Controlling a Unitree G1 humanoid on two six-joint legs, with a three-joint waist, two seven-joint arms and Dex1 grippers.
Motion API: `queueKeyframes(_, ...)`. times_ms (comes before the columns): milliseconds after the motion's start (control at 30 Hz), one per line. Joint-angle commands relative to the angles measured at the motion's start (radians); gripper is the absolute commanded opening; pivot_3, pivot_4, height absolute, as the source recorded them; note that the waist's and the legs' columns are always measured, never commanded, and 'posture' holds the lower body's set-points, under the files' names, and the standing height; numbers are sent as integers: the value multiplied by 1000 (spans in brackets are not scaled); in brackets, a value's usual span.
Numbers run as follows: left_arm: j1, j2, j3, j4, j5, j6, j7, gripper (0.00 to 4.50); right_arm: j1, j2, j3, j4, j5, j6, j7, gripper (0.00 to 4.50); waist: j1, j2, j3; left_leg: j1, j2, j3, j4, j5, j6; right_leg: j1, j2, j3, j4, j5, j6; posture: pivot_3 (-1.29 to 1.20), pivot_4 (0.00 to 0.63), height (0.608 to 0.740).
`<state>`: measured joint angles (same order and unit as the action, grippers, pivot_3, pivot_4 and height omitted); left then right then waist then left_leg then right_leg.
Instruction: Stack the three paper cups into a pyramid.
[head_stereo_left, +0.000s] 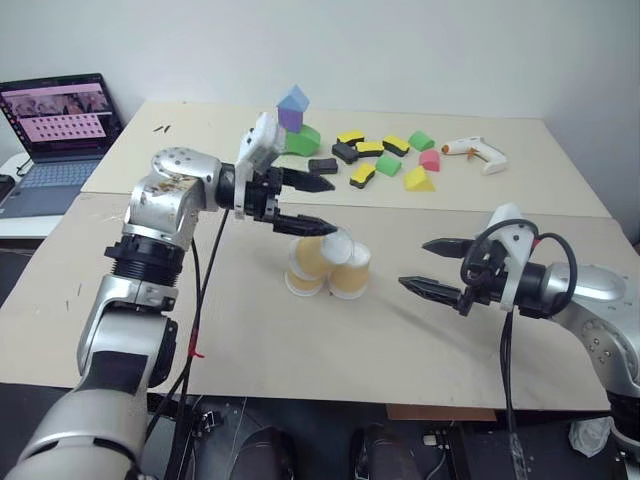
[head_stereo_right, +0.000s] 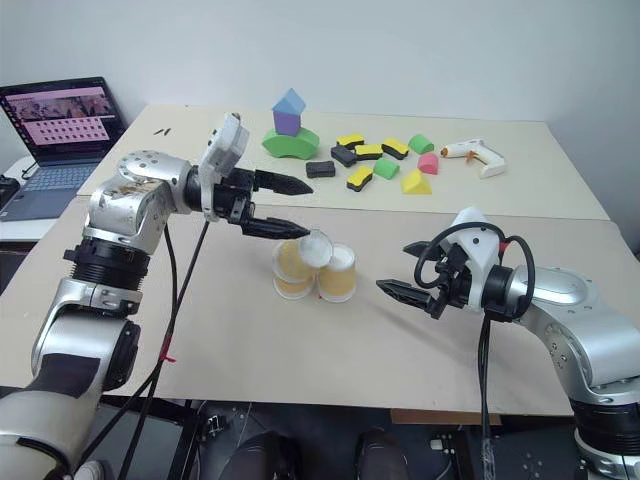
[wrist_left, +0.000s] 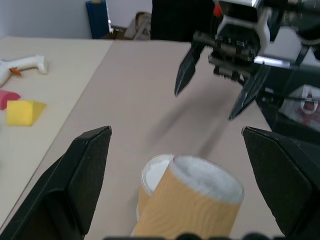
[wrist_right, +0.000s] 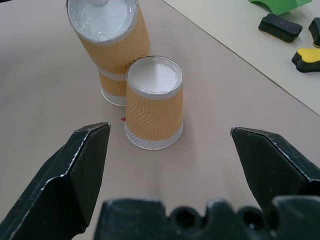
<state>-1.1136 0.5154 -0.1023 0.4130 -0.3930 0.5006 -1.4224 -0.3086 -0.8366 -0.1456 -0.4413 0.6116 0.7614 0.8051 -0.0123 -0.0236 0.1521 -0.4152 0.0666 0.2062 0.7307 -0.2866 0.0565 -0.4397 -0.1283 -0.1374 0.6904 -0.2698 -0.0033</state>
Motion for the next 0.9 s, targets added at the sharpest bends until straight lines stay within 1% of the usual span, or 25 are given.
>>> queueKeyframes(33,-86,-9,110,-39,-79,71,86,4466,0,-10,-27,-26,2,-17,-1,4500,0,0,0,0,0,0,0,0,0,0,0,0,0,0,0,0,150,703)
queueKeyframes(133,-96,-24,179,-35,-92,86,213,4466,10,-6,-18,-23,-10,-19,-9,4500,0,0,0,0,0,-1,0,0,0,1,0,0,0,0,0,0,150,703)
queueKeyframes(267,-59,-24,258,-94,-127,128,344,4466,24,-1,-23,-35,-3,-15,-11,4500,-2,0,0,1,0,-1,0,0,0,1,0,0,1,0,0,0,150,703)
queueKeyframes(333,7,-19,326,-154,-121,138,485,4466,33,-1,-26,-44,-1,-10,-18,4500,-2,0,0,1,0,-1,0,0,0,1,0,0,2,0,0,0,150,703)
queueKeyframes(400,70,-12,359,-200,-101,132,577,4466,40,2,-26,-52,3,-6,-23,4500,-5,0,0,2,0,-1,0,0,0,1,0,2,2,0,0,0,150,703)
queueKeyframes(567,231,8,397,-311,-35,138,794,4466,51,1,-30,-59,10,-7,-28,4500,0,0,0,2,0,-1,0,0,0,2,0,2,3,0,0,0,150,703)
queueKeyframes(633,301,11,399,-340,44,104,920,4466,43,4,-32,-45,8,-10,-33,4500,3,-1,0,2,-1,-1,1,0,1,2,-1,2,3,0,0,0,150,703)
queueKeyframes(700,345,3,407,-359,87,85,1009,4466,38,9,-31,-34,3,-14,-38,4500,7,-1,0,2,-1,-2,1,0,1,3,-1,2,3,0,0,0,150,703)
queueKeyframes(800,404,-6,411,-392,117,48,1068,4466,22,30,-10,-6,-23,-14,-72,4500,10,-1,0,2,-1,-2,1,0,1,3,-1,2,2,0,0,0,150,703)
queueKeyframes(900,449,-42,451,-387,129,52,1177,4466,-1,69,15,72,-84,-44,-128,4500,13,-1,0,2,-1,-2,1,0,1,3,-1,1,3,0,0,0,150,703)
